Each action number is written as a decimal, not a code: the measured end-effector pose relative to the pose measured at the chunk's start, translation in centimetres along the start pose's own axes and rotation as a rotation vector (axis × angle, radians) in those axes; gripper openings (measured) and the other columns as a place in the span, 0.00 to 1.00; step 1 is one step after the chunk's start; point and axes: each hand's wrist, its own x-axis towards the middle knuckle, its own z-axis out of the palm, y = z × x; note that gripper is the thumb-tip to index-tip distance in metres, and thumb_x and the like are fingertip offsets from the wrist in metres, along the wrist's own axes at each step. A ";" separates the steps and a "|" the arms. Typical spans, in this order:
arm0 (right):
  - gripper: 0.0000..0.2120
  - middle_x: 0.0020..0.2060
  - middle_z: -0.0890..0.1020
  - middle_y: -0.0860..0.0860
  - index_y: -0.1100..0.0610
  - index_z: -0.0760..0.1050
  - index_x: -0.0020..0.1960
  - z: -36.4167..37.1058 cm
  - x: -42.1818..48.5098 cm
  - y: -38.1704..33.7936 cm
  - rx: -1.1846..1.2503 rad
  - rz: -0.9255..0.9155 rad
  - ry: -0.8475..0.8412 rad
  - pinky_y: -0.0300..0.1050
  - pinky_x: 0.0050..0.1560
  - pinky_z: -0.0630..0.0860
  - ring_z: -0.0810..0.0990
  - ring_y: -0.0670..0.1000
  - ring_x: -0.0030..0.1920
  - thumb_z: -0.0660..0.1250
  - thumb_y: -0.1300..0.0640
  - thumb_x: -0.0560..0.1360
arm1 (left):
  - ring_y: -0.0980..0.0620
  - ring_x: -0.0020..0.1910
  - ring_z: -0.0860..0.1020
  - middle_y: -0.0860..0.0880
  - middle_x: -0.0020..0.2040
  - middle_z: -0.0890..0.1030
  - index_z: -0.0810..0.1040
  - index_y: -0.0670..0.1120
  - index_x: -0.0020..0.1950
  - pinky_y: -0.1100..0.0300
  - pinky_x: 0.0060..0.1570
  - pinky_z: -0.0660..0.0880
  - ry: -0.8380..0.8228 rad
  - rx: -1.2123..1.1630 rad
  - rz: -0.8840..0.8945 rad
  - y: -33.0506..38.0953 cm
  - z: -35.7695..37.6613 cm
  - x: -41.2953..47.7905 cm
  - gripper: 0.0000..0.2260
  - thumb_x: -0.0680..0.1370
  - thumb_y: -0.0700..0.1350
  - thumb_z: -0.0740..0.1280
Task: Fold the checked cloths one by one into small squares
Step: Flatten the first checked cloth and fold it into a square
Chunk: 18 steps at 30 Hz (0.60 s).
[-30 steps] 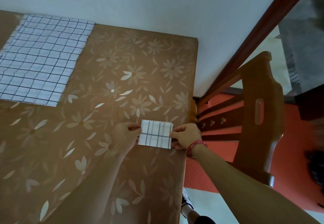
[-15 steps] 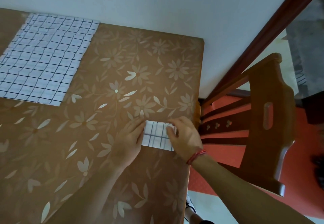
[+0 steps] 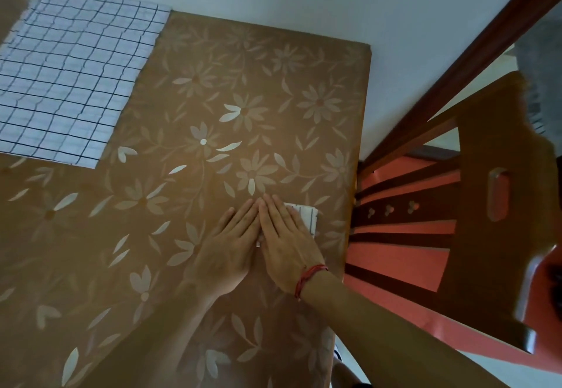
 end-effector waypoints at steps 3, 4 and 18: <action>0.26 0.78 0.49 0.56 0.62 0.46 0.78 -0.1 0.0 0.5 -0.042 -0.007 -0.026 0.53 0.77 0.49 0.43 0.52 0.78 0.43 0.51 0.83 | 0.56 0.78 0.49 0.50 0.80 0.53 0.52 0.46 0.79 0.52 0.75 0.52 -0.013 0.004 -0.006 0.0 -0.1 0.0 0.24 0.82 0.45 0.46; 0.27 0.78 0.50 0.57 0.62 0.48 0.78 -0.3 -0.1 0.8 -0.048 -0.006 -0.034 0.53 0.77 0.50 0.44 0.53 0.78 0.44 0.51 0.83 | 0.56 0.78 0.49 0.50 0.80 0.53 0.52 0.46 0.79 0.52 0.75 0.51 -0.016 0.010 -0.006 -0.1 -0.1 0.0 0.25 0.82 0.44 0.47; 0.27 0.75 0.61 0.58 0.63 0.60 0.75 -2.8 -3.2 5.2 -0.173 0.067 -0.082 0.54 0.72 0.55 0.58 0.55 0.76 0.46 0.50 0.81 | 0.54 0.78 0.48 0.50 0.80 0.51 0.50 0.45 0.79 0.52 0.75 0.54 -0.040 0.001 -0.040 0.4 -0.3 0.1 0.27 0.78 0.43 0.44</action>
